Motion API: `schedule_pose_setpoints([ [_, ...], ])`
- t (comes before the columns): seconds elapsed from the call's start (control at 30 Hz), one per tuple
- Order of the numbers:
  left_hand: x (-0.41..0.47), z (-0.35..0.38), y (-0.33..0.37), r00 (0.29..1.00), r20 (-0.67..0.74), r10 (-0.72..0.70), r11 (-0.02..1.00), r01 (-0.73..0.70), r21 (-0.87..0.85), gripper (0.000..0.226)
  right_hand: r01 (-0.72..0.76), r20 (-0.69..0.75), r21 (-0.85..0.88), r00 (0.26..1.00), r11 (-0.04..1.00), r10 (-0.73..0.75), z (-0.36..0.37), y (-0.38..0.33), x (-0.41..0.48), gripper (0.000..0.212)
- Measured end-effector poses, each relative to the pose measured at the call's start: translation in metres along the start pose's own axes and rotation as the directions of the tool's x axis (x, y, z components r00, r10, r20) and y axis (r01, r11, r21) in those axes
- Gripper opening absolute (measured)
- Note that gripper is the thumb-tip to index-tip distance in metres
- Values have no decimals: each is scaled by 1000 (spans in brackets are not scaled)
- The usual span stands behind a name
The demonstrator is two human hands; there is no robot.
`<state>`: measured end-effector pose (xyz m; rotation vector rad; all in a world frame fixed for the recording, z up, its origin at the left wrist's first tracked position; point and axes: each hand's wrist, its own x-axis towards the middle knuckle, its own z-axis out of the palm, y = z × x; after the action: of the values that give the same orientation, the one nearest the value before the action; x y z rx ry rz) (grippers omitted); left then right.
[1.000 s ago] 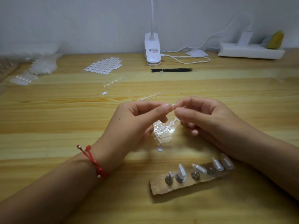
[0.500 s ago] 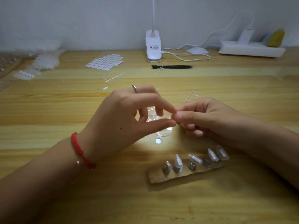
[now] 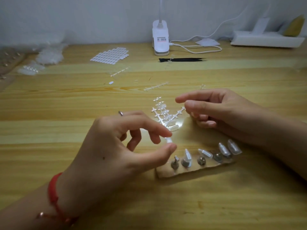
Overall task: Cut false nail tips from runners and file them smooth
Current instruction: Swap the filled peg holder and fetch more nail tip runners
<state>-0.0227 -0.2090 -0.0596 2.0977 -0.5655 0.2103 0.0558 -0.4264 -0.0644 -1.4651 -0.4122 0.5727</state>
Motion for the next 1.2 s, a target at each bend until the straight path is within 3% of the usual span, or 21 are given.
schedule_pose_setpoints([
  [0.43,-5,8,11,999,38,0,989,-5,149,16,27,-39,-12,999,1000,-28,1,1,-3,25],
  [1.2,-5,8,8,998,64,-13,981,0,192,17,32,-33,-3,999,999,-32,-1,3,-3,25],
])
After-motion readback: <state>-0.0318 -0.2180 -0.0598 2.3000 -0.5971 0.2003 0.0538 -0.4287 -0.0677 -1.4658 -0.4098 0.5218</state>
